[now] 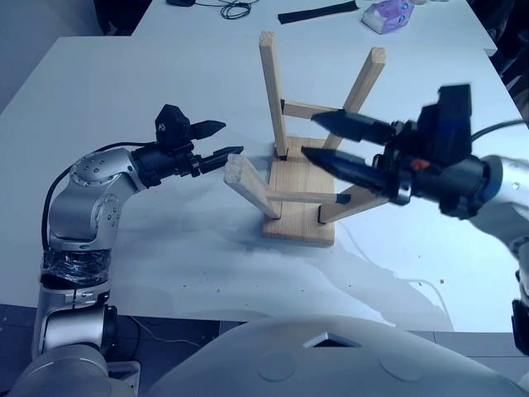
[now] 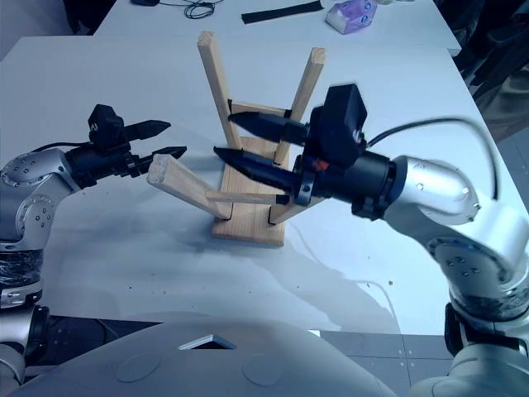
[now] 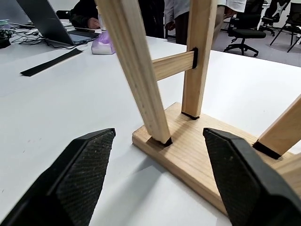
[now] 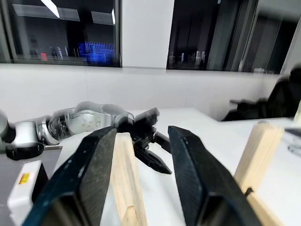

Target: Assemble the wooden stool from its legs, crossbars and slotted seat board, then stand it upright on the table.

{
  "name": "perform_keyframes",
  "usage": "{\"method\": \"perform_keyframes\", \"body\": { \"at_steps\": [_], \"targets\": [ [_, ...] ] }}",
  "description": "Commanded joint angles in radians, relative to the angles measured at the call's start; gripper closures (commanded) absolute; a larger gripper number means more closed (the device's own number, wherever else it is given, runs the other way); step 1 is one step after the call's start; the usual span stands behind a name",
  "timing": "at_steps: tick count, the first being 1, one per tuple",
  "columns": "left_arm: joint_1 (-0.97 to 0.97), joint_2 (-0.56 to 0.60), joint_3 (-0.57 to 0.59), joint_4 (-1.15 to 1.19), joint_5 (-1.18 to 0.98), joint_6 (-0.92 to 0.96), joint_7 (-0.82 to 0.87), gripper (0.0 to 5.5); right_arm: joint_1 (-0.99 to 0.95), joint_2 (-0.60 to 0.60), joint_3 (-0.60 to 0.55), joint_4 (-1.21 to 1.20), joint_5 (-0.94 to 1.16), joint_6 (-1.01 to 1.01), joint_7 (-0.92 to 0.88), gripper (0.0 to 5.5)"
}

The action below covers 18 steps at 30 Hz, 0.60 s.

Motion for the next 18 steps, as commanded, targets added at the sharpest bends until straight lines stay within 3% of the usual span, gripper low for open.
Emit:
{"method": "perform_keyframes", "body": {
  "at_steps": [1,7,13,18],
  "targets": [
    [-0.003,0.013,-0.044,-0.042,0.030,-0.001,-0.013,2.02,0.027,0.041,0.064,0.044,-0.084,0.016,0.026,3.46],
    [0.020,0.008,-0.042,-0.046,0.054,-0.015,0.002,2.02,-0.062,0.101,-0.037,0.065,0.051,0.021,-0.024,3.46],
    [0.023,0.022,0.016,-0.056,0.079,-0.019,0.069,2.02,-0.146,0.146,-0.197,0.112,0.276,0.018,-0.201,3.46],
    [0.166,-0.024,0.105,-0.258,0.059,0.096,0.255,2.02,-0.006,0.109,-0.349,0.100,0.232,0.028,-0.328,3.46]
  ]
}}
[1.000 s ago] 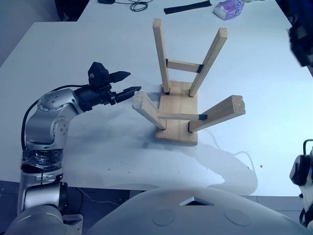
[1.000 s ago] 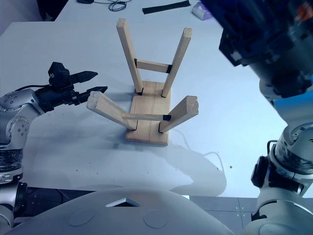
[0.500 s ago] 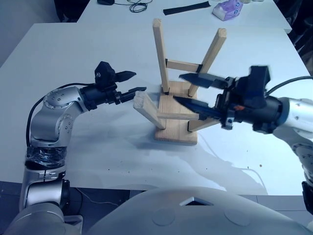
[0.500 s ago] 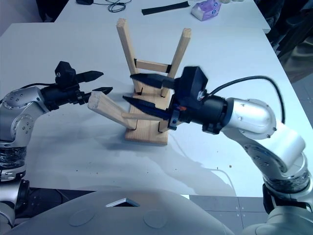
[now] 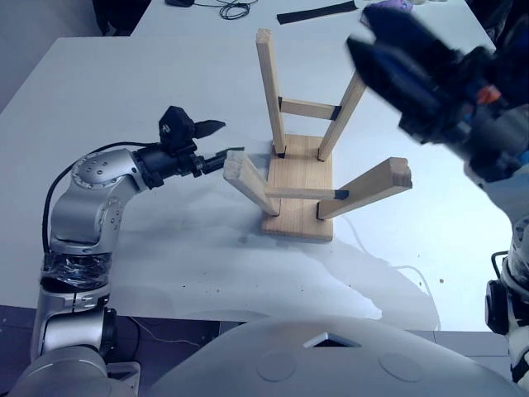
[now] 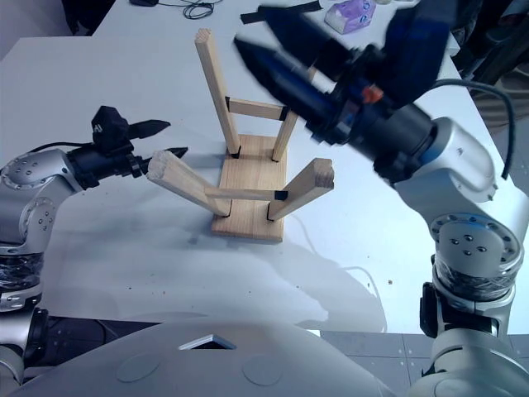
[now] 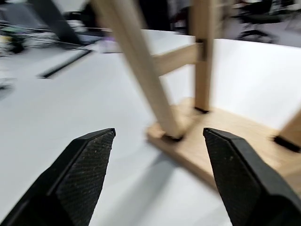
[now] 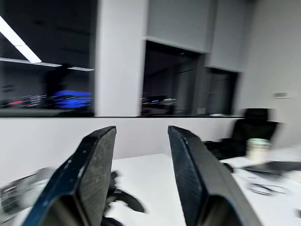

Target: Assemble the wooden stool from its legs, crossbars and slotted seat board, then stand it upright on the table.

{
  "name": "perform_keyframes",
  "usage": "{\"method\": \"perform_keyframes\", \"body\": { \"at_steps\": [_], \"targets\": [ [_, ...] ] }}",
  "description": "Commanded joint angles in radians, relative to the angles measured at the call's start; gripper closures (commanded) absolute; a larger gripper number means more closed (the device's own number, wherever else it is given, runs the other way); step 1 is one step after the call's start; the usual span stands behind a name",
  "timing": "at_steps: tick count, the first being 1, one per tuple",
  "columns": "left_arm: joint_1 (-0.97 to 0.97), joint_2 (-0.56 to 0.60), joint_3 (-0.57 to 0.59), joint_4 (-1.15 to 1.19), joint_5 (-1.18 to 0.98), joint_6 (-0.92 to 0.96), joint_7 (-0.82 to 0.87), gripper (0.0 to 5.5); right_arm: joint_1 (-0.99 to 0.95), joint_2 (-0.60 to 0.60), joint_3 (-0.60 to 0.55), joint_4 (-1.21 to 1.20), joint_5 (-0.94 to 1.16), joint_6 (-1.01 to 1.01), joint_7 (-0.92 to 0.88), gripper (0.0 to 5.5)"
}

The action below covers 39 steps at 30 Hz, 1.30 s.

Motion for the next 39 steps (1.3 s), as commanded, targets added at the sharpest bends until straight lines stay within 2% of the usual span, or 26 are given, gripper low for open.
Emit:
{"method": "perform_keyframes", "body": {
  "at_steps": [1,4,6,9,13,14,20,23,25,32,39],
  "targets": [
    [0.193,-0.021,0.067,-0.219,-0.037,0.116,0.112,2.02,0.167,-0.027,-0.153,-0.021,-0.022,0.014,-0.076,3.46],
    [0.394,-0.023,0.083,-0.349,0.021,0.122,0.168,2.02,0.379,-0.014,-0.261,-0.035,-0.206,-0.006,-0.109,3.46],
    [0.473,-0.060,0.102,-0.408,0.054,0.111,0.231,2.02,0.529,0.022,-0.248,-0.069,-0.394,-0.023,-0.160,3.46],
    [0.528,-0.200,0.151,-0.468,0.093,0.068,0.396,2.02,0.721,0.102,-0.089,-0.180,-0.658,-0.037,-0.272,3.46],
    [0.572,-0.305,0.102,-0.514,0.186,-0.043,0.508,2.02,0.780,0.214,0.116,-0.251,-0.852,-0.045,-0.375,3.46],
    [0.574,-0.322,0.081,-0.521,0.200,-0.056,0.524,2.02,0.785,0.241,0.137,-0.250,-0.876,-0.043,-0.392,3.28],
    [0.501,-0.380,-0.027,-0.475,0.307,-0.160,0.582,1.16,0.822,0.383,0.231,-0.213,-0.969,-0.055,-0.438,2.45],
    [0.491,-0.393,-0.050,-0.445,0.316,-0.184,0.577,1.13,0.846,0.416,0.282,-0.206,-1.008,-0.063,-0.428,1.96],
    [0.494,-0.397,-0.047,-0.434,0.331,-0.198,0.584,1.13,0.856,0.429,0.276,-0.202,-1.028,-0.065,-0.425,1.96],
    [0.523,-0.375,0.038,-0.409,0.350,-0.194,0.584,1.13,0.873,0.461,0.082,-0.191,-1.031,-0.059,-0.412,1.96],
    [0.526,-0.404,0.008,-0.385,0.363,-0.123,0.603,1.13,0.858,0.481,0.116,-0.194,-1.076,-0.051,-0.382,1.96]
  ]
}}
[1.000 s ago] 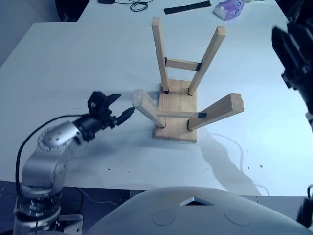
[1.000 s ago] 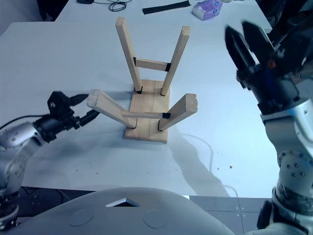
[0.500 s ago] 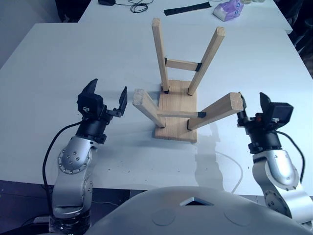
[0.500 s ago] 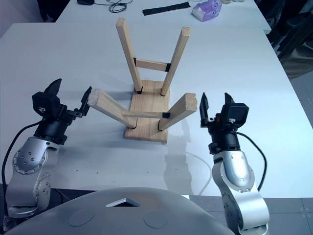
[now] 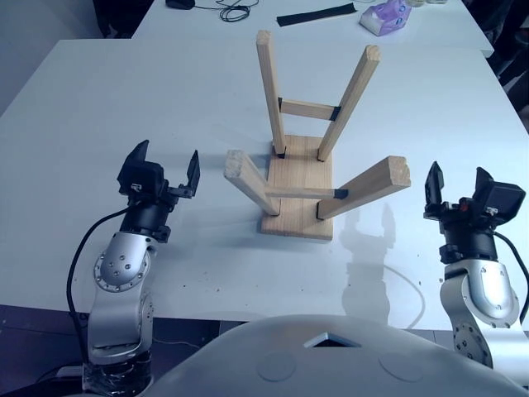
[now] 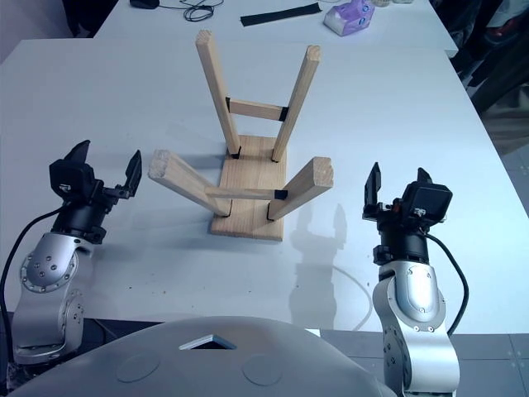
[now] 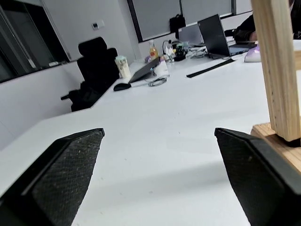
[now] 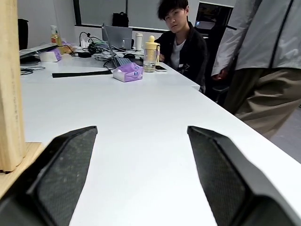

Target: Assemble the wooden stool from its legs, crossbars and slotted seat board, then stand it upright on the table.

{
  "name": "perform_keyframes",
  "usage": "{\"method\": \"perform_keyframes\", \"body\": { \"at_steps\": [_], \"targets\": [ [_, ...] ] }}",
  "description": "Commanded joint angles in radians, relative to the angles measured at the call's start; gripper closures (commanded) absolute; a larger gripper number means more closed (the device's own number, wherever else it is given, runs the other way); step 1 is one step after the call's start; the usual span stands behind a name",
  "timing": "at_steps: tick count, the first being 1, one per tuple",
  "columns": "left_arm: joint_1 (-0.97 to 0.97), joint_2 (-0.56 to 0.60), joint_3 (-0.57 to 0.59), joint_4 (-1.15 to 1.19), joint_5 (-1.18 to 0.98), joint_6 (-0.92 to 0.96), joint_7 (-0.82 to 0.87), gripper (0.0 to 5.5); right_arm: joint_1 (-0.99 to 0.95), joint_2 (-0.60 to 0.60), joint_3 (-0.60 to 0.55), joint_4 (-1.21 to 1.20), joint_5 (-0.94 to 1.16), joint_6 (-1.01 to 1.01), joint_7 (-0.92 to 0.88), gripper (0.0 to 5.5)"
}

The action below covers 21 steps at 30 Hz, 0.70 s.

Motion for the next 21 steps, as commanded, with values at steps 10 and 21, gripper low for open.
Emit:
{"method": "perform_keyframes", "body": {
  "at_steps": [10,21],
  "targets": [
    [0.009,0.001,0.017,0.015,0.047,0.021,0.028,1.13,-0.009,0.022,-0.031,0.002,-0.068,0.021,0.038,0.98],
    [-0.015,0.037,-0.098,-0.059,0.100,0.115,-0.011,1.13,-0.116,0.045,0.124,-0.035,-0.180,0.162,0.032,0.98]
  ]
}}
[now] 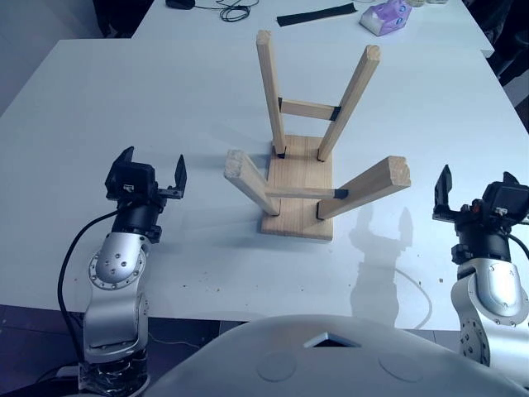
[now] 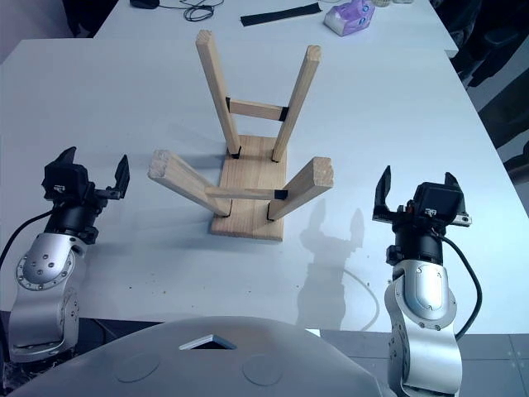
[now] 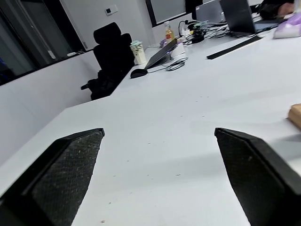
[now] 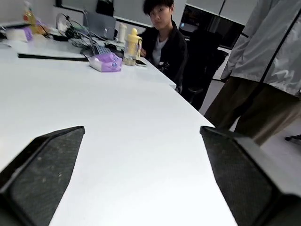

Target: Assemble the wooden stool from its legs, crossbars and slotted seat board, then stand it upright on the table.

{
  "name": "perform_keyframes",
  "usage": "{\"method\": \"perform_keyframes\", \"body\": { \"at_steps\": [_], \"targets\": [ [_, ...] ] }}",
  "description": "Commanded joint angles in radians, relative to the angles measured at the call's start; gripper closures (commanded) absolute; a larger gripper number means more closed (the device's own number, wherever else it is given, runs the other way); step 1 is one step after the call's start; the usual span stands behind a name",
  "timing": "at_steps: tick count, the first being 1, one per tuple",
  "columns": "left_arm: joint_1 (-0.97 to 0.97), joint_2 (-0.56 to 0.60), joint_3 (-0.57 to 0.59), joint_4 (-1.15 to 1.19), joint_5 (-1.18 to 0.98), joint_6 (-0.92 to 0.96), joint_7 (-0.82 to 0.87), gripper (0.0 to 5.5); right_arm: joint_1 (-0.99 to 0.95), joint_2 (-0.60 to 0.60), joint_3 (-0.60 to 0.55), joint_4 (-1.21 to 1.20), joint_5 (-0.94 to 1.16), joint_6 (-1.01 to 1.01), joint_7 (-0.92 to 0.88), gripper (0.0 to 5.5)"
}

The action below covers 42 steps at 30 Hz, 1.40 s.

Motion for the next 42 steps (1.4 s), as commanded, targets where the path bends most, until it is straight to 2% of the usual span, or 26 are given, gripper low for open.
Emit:
{"method": "perform_keyframes", "body": {
  "at_steps": [1,3,5,10,13,22,27,29,30,32,35,38,40,42],
  "targets": [
    [-0.041,0.008,-0.154,-0.066,0.019,0.078,-0.043,1.13,-0.122,0.030,0.249,-0.049,-0.041,0.088,0.013,0.98],
    [-0.108,0.008,-0.232,-0.081,0.025,0.120,-0.057,1.13,-0.166,0.041,0.372,-0.044,-0.064,0.125,0.018,0.98],
    [-0.179,0.003,-0.285,-0.084,0.030,0.166,-0.062,1.13,-0.184,0.036,0.426,-0.042,-0.089,0.150,0.023,0.98],
    [-0.261,-0.010,-0.362,-0.096,0.061,0.227,-0.056,1.13,-0.212,0.036,0.410,-0.004,-0.116,0.178,0.036,0.98],
    [-0.244,0.002,-0.358,-0.085,0.076,0.219,-0.055,1.13,-0.230,0.042,0.364,0.036,-0.126,0.161,0.035,0.98],
    [-0.226,0.056,-0.167,0.109,0.086,0.064,-0.029,1.13,-0.285,0.016,0.107,0.144,-0.130,0.071,0.047,0.98],
    [-0.116,0.061,0.042,0.053,0.056,0.035,-0.014,1.13,-0.146,0.025,-0.150,0.063,-0.121,0.072,0.041,0.98],
    [-0.064,0.067,0.096,0.018,0.045,0.033,-0.033,1.13,-0.086,0.036,-0.178,0.004,-0.119,0.077,0.059,0.98],
    [-0.049,0.073,0.105,0.005,0.041,0.034,-0.046,1.13,-0.063,0.039,-0.164,-0.022,-0.116,0.083,0.072,0.98],
    [-0.049,0.081,0.089,-0.007,0.036,0.047,-0.068,1.13,-0.032,0.048,-0.063,-0.074,-0.100,0.116,0.100,0.98],
    [-0.123,0.064,-0.023,-0.013,0.045,0.084,-0.078,1.13,-0.108,0.070,0.206,-0.131,-0.133,0.138,0.096,0.98],
    [-0.256,0.026,-0.161,-0.019,0.047,0.140,-0.083,1.13,-0.238,0.122,0.401,-0.138,-0.138,0.177,0.089,0.98],
    [-0.321,0.002,-0.253,-0.051,0.034,0.183,-0.096,1.13,-0.270,0.126,0.445,-0.137,-0.143,0.204,0.090,0.98],
    [-0.332,-0.001,-0.316,-0.091,0.033,0.212,-0.108,1.13,-0.276,0.131,0.421,-0.125,-0.150,0.231,0.080,0.98]
  ]
}}
